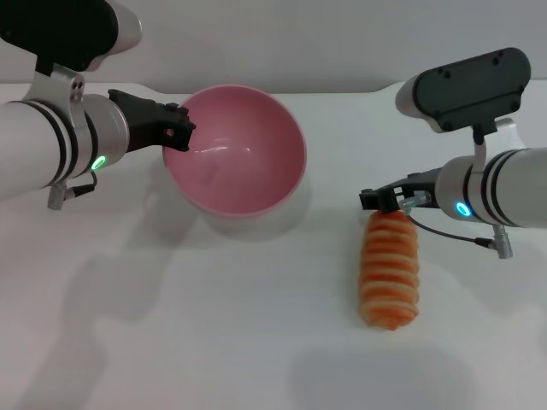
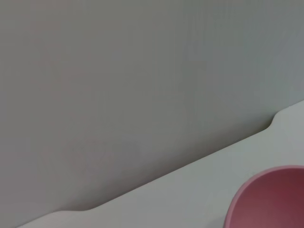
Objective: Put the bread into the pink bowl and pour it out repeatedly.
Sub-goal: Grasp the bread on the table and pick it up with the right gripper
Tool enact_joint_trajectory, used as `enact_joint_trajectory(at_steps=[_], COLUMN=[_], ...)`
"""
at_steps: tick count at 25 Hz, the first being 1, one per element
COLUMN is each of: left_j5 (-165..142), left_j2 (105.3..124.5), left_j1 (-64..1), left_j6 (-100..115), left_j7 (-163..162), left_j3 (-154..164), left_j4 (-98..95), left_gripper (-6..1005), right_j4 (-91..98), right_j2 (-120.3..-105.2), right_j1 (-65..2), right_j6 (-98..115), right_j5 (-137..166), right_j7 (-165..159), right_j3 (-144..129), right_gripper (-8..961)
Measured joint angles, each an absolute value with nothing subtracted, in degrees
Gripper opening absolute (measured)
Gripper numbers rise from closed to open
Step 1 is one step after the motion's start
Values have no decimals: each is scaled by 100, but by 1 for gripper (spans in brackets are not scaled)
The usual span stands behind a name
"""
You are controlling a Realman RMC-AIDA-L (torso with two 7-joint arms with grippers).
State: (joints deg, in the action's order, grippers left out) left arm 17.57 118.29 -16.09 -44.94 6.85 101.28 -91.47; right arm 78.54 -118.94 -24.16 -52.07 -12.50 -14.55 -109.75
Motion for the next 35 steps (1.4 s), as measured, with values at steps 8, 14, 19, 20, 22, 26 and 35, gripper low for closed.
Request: enact_joint_trajectory(at_steps=[8, 14, 19, 20, 22, 26, 35], left_j5=[1748, 1749, 1749, 1749, 1749, 1747, 1729], left_j2=[11821, 11821, 11821, 11821, 11821, 11821, 11821], left_j1=[-1635, -1695, -1714, -1714, -1717, -1720, -1725], left_j6=[-4484, -4482, -4479, -4478, -4477, -4475, -4473], left_j7=[685, 685, 685, 685, 686, 685, 685], left_j3=[10134, 10133, 10130, 10127, 10124, 10124, 10107], left_j4=[-9116, -9013, -8988, -8986, -8982, -8982, -8982], left_gripper=[40, 40, 40, 40, 40, 40, 40], right_j4=[7976, 8069, 8240, 8279, 8291, 8159, 7769], right_j2=[-11895, -11906, -11908, -11909, -11910, -11909, -11894], right_j1=[-2489, -2503, -2413, -2387, -2360, -2368, -2459], right_j6=[-5650, -5940, -6130, -6142, -6143, -6100, -5963], right_j5=[-1459, -1552, -1559, -1556, -1534, -1521, -1489], right_j7=[-1364, -1333, -1327, -1334, -1367, -1393, -1435], right_j3=[-11040, -11153, -11191, -11207, -11211, -11174, -11160], right_gripper=[749, 749, 750, 750, 745, 724, 676])
